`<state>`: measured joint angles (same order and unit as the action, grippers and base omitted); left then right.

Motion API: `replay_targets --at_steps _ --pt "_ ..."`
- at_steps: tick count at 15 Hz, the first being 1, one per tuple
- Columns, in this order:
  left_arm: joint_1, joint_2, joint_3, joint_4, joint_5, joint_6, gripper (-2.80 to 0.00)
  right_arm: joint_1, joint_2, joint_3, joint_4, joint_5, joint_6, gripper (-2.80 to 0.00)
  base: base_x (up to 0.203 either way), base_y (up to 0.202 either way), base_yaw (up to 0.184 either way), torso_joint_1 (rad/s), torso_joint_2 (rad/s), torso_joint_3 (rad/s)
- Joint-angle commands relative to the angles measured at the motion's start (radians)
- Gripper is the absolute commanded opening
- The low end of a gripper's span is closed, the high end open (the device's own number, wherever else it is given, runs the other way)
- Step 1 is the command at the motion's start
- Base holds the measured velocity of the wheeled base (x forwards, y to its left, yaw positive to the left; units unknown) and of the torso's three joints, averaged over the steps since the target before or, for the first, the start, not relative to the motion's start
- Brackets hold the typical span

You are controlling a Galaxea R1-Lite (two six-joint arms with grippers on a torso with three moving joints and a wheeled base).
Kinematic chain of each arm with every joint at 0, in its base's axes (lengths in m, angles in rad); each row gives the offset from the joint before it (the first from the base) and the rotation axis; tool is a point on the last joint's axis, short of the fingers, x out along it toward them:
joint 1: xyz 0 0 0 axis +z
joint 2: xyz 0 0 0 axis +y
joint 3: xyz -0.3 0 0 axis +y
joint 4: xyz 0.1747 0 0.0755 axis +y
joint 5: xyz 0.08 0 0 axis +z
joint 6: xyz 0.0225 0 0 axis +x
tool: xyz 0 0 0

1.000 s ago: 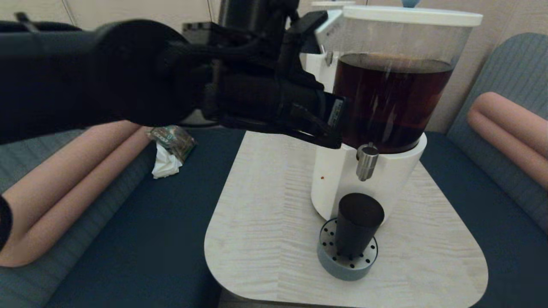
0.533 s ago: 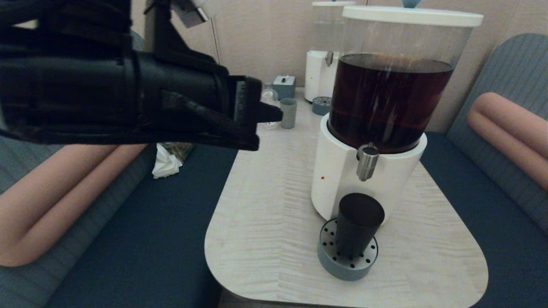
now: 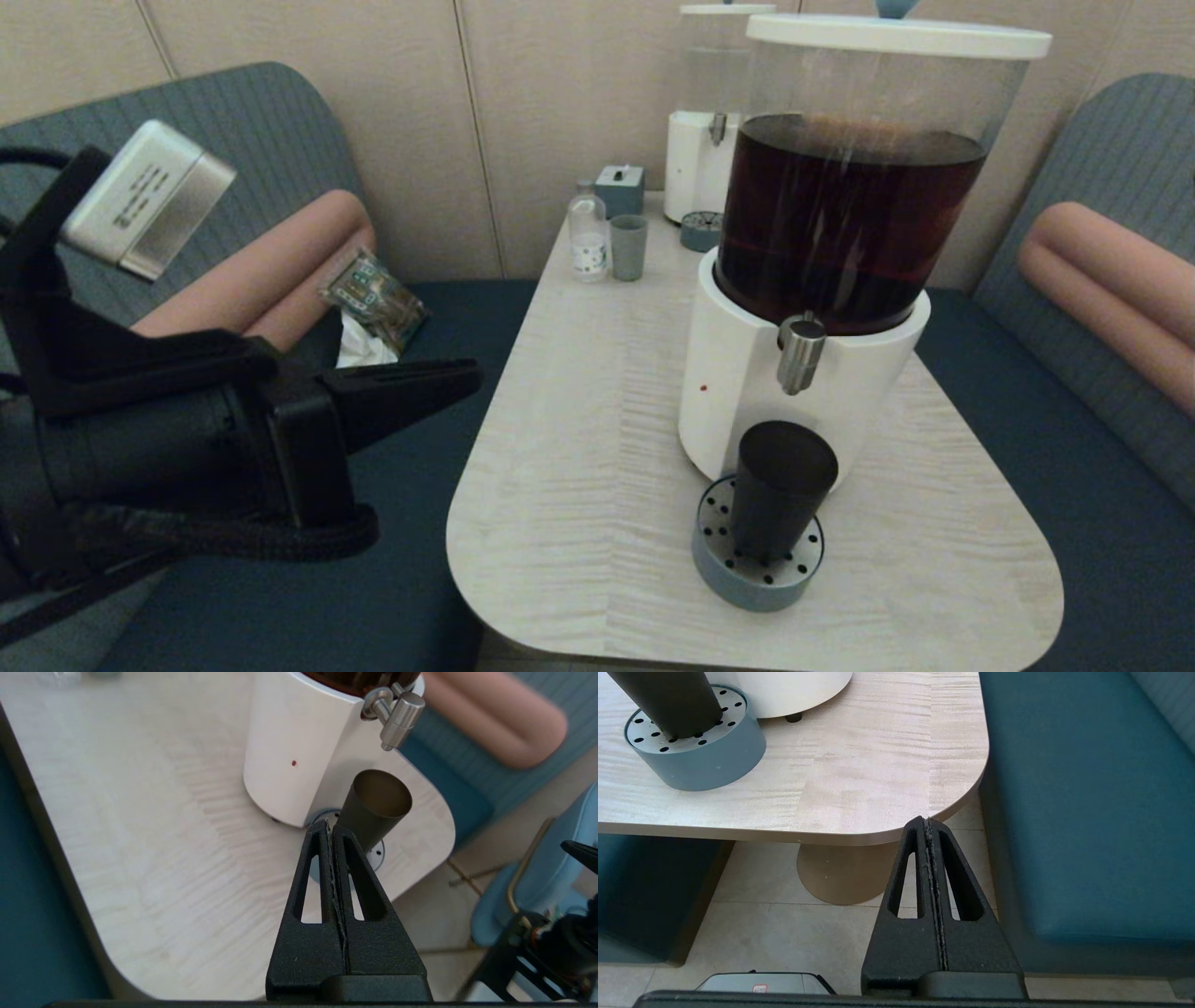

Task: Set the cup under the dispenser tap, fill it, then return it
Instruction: Place the cup next to the water dispenser

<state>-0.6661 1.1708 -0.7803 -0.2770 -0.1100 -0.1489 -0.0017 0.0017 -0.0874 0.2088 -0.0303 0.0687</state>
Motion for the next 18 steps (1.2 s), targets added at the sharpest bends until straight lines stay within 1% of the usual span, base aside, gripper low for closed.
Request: replay_targets --at_steps 1,2,3,4,6,8,9,12,16,17,18 --pt "0.003 -0.036 0.138 -0.149 -0.015 0.013 -2.8 0.0 0.001 0.0 0.001 0.0 0.0 -2.8 0.0 0.0 0.0 0.0 0.0 0.0" --pt "0.004 -0.018 0.168 -0.175 -0.06 0.019 -2.8 0.0 0.0 0.0 0.001 0.0 0.0 -2.8 0.0 0.0 0.0 0.0 0.0 0.0" --pt "0.005 0.003 0.192 -0.204 -0.088 0.024 -2.8 0.0 0.0 0.0 0.001 0.0 0.0 -2.8 0.0 0.0 0.0 0.0 0.0 0.0" --pt "0.005 0.035 0.217 -0.268 -0.1 0.03 -2.8 0.0 0.001 0.0 0.001 0.0 0.0 -2.8 0.0 0.0 0.0 0.0 0.0 0.0" --pt "0.006 0.106 0.277 -0.444 -0.113 0.043 -2.8 0.0 0.0 0.0 0.001 0.0 0.0 -2.8 0.0 0.0 0.0 0.0 0.0 0.0" --pt "0.026 0.192 0.33 -0.588 -0.149 0.06 -2.8 0.0 0.001 0.0 0.001 0.0 0.0 -2.8 0.0 0.0 0.0 0.0 0.0 0.0" --pt "0.039 0.228 0.349 -0.653 -0.178 0.069 0.0 0.0 0.001 0.0 0.001 0.0 0.0 -2.8 0.0 0.0 0.0 0.0 0.0 0.0" --pt "0.065 0.318 0.409 -0.825 -0.255 0.076 0.0 0.0 0.001 0.0 0.001 0.0 0.0 -2.8 0.0 0.0 0.0 0.0 0.0 0.0" --pt "0.101 0.493 0.485 -1.11 -0.355 0.088 0.0 0.0 0.001 0.0 0.001 0.0 0.0 -2.8 0.0 0.0 0.0 0.0 0.0 0.0" --pt "0.115 0.559 0.499 -1.176 -0.38 0.11 0.0 0.0 0.001 0.0 0.001 0.0 0.0 -2.8 0.0 0.0 0.0 0.0 0.0 0.0" --pt "0.13 0.618 0.511 -1.209 -0.404 0.161 0.0 0.0 0.001 0.0 0.001 0.0 0.0 -2.8 0.0 0.0 0.0 0.0 0.0 0.0"
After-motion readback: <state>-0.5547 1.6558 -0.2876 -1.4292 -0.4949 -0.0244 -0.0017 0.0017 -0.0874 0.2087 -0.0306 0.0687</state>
